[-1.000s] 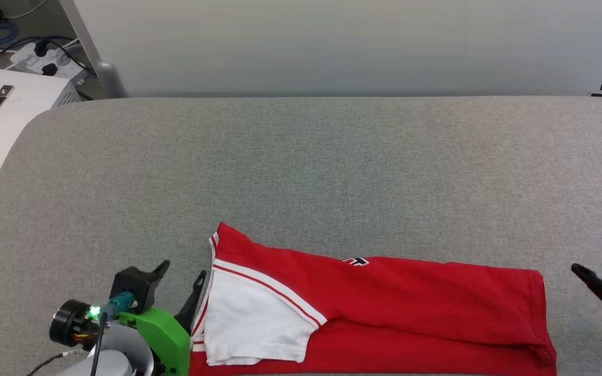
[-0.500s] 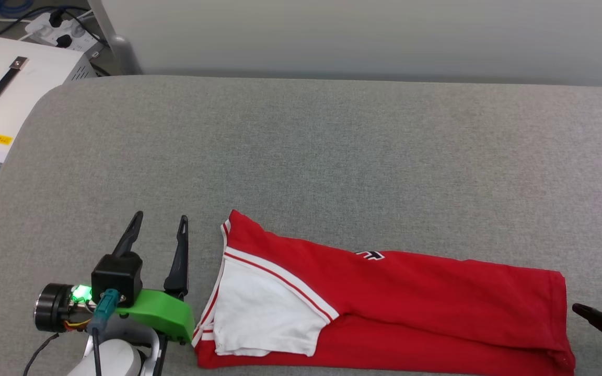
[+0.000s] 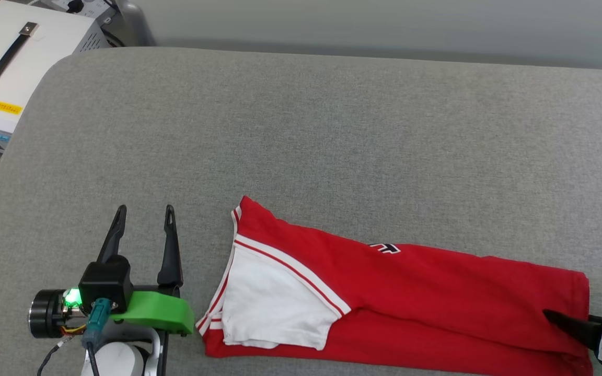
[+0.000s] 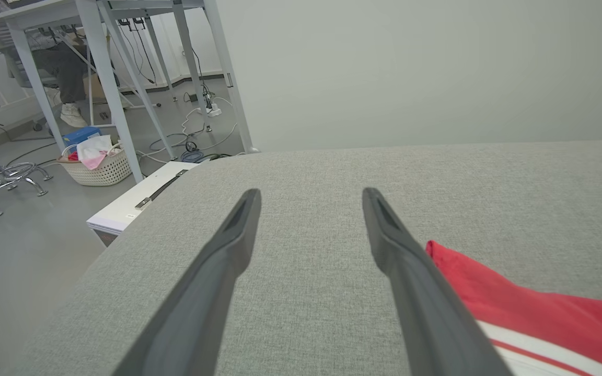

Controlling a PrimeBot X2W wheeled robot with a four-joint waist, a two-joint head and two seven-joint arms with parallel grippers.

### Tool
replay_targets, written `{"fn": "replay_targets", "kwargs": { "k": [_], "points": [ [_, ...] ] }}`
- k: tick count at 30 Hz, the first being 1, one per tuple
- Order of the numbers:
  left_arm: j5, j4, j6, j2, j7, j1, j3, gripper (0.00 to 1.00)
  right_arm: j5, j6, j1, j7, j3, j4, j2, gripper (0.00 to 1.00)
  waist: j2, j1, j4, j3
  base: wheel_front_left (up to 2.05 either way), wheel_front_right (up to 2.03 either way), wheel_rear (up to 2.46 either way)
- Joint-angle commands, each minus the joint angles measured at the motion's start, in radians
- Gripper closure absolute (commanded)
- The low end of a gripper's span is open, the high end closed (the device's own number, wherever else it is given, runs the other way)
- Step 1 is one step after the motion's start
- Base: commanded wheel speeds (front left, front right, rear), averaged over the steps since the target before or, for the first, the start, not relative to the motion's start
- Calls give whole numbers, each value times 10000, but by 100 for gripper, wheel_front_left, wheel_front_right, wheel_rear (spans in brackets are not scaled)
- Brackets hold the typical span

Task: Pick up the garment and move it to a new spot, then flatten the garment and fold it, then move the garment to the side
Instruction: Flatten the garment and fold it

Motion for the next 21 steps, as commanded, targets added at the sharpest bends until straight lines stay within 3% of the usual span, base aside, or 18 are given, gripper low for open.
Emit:
{"fn": "replay_targets", "kwargs": {
  "k": [1,8,13,14,15,21],
  "points": [
    [243,-69,-170,-189,-58,148,201,0,-116,0,-161,48,191,94,199,0,0,0,134,132,0,0,0],
    [1129,3,-988,-1034,-58,343,908,0,-182,0,-383,100,998,198,638,0,0,0,312,218,0,0,0],
    [1619,170,-1417,-1500,-58,476,1195,0,-248,0,-434,-93,1436,272,527,0,0,0,335,137,0,0,0],
    [1708,192,-1494,-1587,-58,512,1261,0,-303,0,-443,-181,1511,302,461,65,0,0,326,104,0,0,0],
    [1785,199,-1558,-1642,-58,539,1310,0,-310,0,-443,-249,1556,329,422,100,0,0,316,75,0,0,0],
    [2180,250,-1852,-1945,-58,826,1652,0,-105,0,-462,-789,1547,455,144,100,0,0,167,-190,0,0,0]
  ]
}}
